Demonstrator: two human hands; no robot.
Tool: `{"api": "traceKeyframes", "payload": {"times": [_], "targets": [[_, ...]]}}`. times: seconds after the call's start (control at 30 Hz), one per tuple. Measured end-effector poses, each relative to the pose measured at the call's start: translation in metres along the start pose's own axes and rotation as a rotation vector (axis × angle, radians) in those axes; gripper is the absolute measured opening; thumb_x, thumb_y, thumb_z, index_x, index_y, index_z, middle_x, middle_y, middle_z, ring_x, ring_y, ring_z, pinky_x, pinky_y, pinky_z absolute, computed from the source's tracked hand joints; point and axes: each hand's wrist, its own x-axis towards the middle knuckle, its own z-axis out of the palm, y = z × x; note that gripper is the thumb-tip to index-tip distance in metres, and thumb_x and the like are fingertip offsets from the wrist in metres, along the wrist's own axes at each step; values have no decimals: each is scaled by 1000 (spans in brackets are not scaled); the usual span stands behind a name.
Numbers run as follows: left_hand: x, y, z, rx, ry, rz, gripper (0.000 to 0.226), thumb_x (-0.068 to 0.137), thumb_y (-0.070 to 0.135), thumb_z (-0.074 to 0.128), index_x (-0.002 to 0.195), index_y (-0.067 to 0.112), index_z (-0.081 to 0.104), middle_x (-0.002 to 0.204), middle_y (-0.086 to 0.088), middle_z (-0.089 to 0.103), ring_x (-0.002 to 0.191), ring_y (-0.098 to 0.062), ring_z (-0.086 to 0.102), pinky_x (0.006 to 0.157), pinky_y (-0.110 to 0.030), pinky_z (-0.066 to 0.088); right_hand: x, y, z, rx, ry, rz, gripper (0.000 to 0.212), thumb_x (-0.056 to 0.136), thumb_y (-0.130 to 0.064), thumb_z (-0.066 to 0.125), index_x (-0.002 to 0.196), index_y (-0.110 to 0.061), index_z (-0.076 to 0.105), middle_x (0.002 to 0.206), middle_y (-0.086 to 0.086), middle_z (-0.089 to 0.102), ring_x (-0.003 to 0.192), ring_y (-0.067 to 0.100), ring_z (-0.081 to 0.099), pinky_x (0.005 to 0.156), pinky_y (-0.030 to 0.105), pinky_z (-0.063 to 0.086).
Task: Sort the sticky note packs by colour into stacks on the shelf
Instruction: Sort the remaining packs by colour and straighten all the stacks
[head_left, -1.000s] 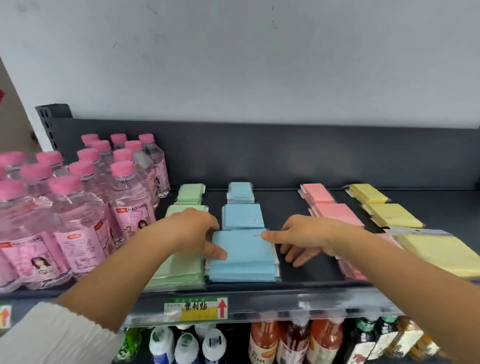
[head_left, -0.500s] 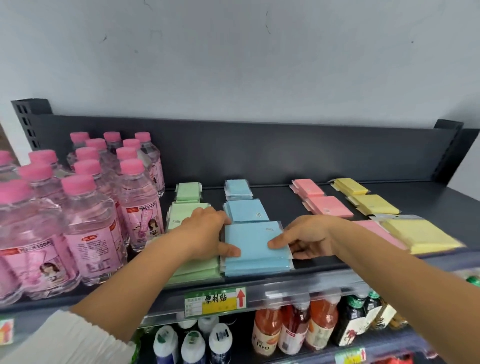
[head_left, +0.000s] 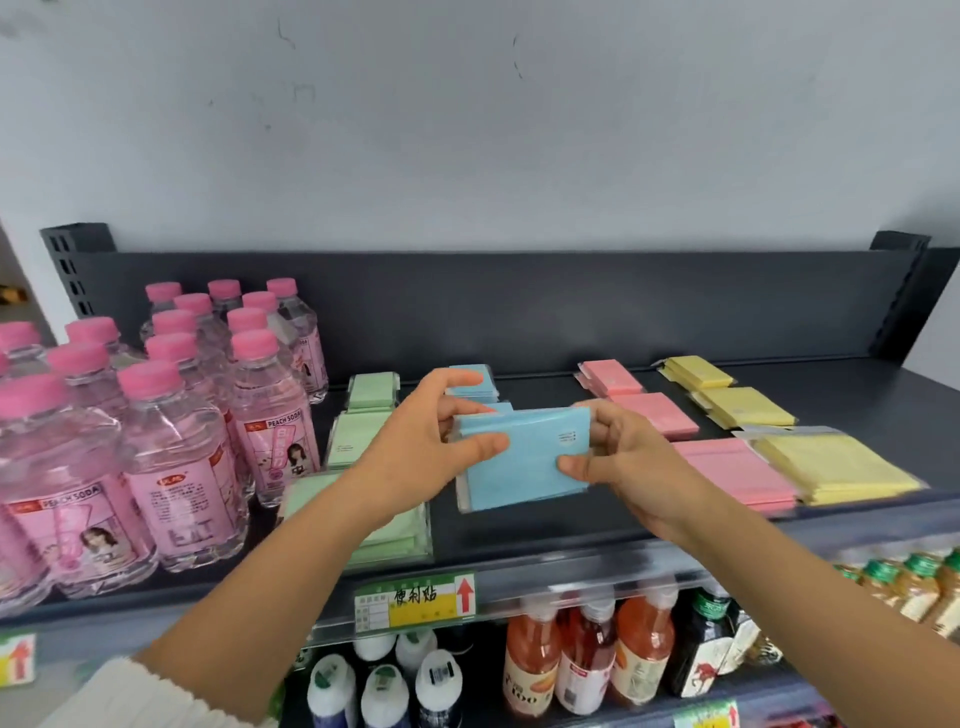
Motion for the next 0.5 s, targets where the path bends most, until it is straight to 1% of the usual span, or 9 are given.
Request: {"api": "traceKeyframes", "payload": {"times": [0.07,0.1,0.13,0.17,0.2,0.23,0.3,0.37,0.5], "targets": [[-7,-5,17,13,55,13,45,80,22,72,108,42,43,110,10,62,96,-4,60,79,-13,48,-6,7,-2,-72,20,-24,39,77,14,62,101,-17,58,93,-2,69,85,9,66,71,25,53],[-12,-8,26,39,62,-10,44,83,23,68,112,41,40,113,11,59,95,-2,58,74,-8,45,-9,11,-2,-109,19,-18,43,77,16,60,101,-20,58,94,-3,68,86,7,64,71,23,52],[-17,-12,35,67,60,-50,45,87,24,64,119,40,37,116,11,55,96,-2,56,72,-7,43,-11,15,-1,-146,23,-14,49,75,19,57,102,-22,57,95,-3,66,86,5,62,71,21,51],[-21,-15,42,85,57,-91,49,90,23,60,126,39,31,119,10,51,98,-5,53,73,-8,41,-13,18,0,-183,42,-17,54,73,21,53,102,-24,56,96,-4,65,85,3,61,70,18,50],[-23,-18,48,94,62,-123,55,92,21,57,132,37,25,122,8,47,102,-9,50,78,-13,39,-14,19,3,-216,70,-25,57,72,22,49,101,-27,54,97,-5,63,85,2,59,68,14,49],[-23,-19,51,96,76,-143,60,93,18,55,137,36,19,124,8,44,105,-11,47,84,-17,36,-14,19,5,-242,99,-30,58,72,20,46,101,-29,53,98,-7,61,84,1,57,64,11,48],[-21,-17,55,102,96,-186,63,94,15,52,141,31,14,125,9,42,106,-12,45,87,-22,34,-14,18,9,-260,128,-6,58,75,15,44,108,-34,47,99,-10,57,84,0,53,60,8,45],[-20,-15,56,122,91,-230,55,95,15,51,139,24,20,128,5,46,107,-13,45,89,-24,36,-15,19,11,-255,113,33,58,78,11,42,116,-32,41,102,-9,55,87,1,51,67,14,46],[-19,-7,57,177,86,-280,39,95,16,50,130,16,32,128,-3,49,107,-16,47,90,-27,38,-16,12,8,-235,53,98,47,85,7,44,120,-25,41,108,-2,57,95,7,52,81,24,45]]}}
